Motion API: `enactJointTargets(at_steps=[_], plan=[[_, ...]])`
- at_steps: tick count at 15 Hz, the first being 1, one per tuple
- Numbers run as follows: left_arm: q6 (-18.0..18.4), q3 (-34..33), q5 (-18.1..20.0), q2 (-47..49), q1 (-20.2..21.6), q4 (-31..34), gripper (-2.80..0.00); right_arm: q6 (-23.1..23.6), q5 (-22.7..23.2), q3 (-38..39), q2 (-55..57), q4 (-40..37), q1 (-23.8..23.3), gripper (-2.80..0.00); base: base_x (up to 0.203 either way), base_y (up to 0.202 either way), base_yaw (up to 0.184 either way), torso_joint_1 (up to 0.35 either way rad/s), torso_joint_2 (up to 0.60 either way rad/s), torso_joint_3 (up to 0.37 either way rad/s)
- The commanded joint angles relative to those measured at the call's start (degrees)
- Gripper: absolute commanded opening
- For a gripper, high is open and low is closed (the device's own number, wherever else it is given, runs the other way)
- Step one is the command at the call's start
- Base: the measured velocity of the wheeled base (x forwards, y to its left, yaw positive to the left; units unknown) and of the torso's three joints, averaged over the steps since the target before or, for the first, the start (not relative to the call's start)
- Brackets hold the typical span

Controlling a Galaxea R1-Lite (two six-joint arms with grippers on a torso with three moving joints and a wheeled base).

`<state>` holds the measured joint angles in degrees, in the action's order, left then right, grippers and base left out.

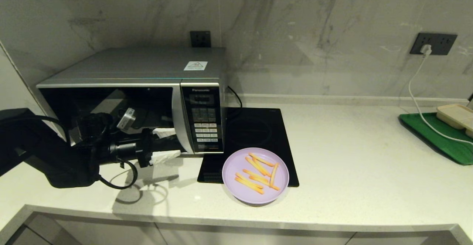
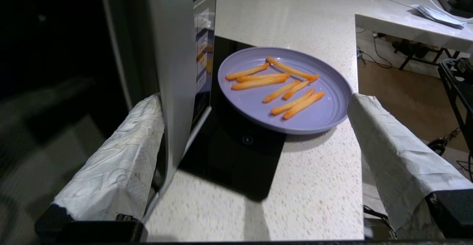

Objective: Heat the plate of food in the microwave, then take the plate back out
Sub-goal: Open the microwave oven

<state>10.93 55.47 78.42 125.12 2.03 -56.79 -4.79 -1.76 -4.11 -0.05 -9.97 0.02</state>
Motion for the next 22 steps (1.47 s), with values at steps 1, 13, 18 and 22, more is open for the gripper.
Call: enactJointTargets(at_steps=[1, 13, 18, 22], plan=[[0.0, 2.1, -0.6, 1.3, -2.2, -0.3, 0.00, 0.0, 0.0, 0.0, 0.0, 0.0, 0.0, -2.80, 0.000, 0.000, 0.000, 0.000, 0.00, 0.000], [-3.0, -9.0, 6.5, -4.5, 2.1, 0.0, 0.00, 0.0, 0.0, 0.0, 0.0, 0.0, 0.1, -2.80, 0.000, 0.000, 0.000, 0.000, 0.00, 0.000], [-2.4, -11.5, 3.5, -4.7, 4.1, -0.3, 0.00, 0.0, 0.0, 0.0, 0.0, 0.0, 0.0, -2.80, 0.000, 0.000, 0.000, 0.000, 0.00, 0.000], [-5.2, -14.8, -2.9, -14.5, 9.0, 0.4, 0.00, 0.0, 0.0, 0.0, 0.0, 0.0, 0.0, -2.80, 0.000, 0.000, 0.000, 0.000, 0.00, 0.000]])
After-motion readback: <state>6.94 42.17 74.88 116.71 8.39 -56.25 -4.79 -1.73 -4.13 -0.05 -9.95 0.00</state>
